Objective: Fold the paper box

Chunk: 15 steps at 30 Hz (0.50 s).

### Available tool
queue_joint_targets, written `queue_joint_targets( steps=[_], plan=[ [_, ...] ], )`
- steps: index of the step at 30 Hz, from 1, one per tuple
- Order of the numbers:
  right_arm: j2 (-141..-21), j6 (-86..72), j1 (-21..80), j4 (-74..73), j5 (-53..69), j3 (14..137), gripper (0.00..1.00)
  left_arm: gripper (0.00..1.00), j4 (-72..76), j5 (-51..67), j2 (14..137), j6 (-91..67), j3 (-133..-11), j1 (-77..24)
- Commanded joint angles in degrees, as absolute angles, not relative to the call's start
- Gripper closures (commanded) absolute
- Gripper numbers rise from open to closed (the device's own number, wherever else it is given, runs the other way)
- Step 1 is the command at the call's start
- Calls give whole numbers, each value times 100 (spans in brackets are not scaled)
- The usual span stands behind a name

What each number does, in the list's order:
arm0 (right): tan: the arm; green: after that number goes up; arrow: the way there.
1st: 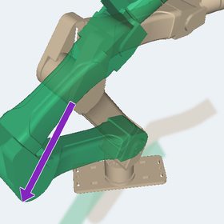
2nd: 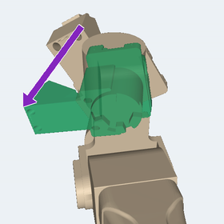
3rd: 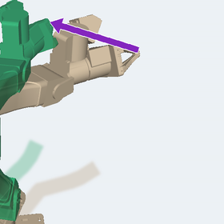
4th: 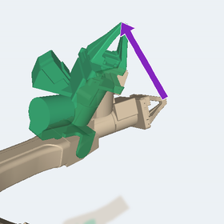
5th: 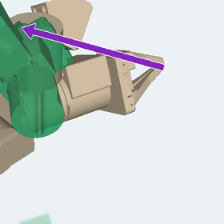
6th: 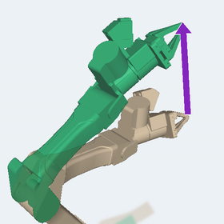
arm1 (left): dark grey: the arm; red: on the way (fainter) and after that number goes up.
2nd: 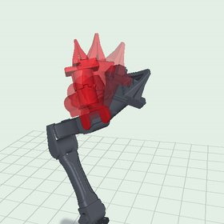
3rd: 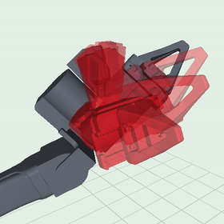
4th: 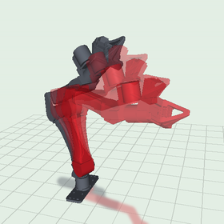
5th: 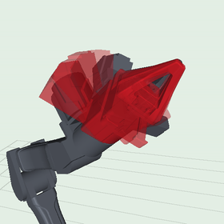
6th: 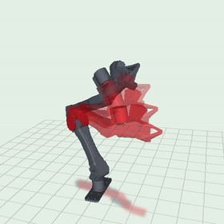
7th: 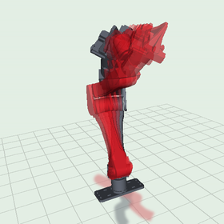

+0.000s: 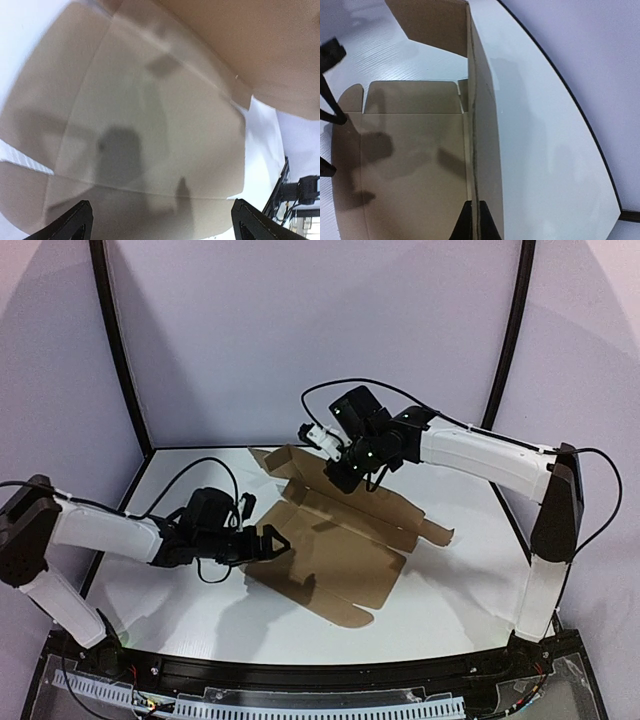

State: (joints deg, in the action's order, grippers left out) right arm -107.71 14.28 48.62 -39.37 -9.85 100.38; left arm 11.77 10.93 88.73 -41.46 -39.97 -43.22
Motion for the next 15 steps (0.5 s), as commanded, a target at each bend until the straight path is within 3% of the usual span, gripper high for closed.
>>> queue_joint_targets(
  steps=[1,15],
  plan=[
    [-10778,1277,4852,-4060,-247,9774,100,1,774,456,8305,-4246,-3976,-4280],
    [-11478,1510,4235,-4347,193,10416,100,1,-439,-1049,7575,-3411,-4720,-4243]
  ],
)
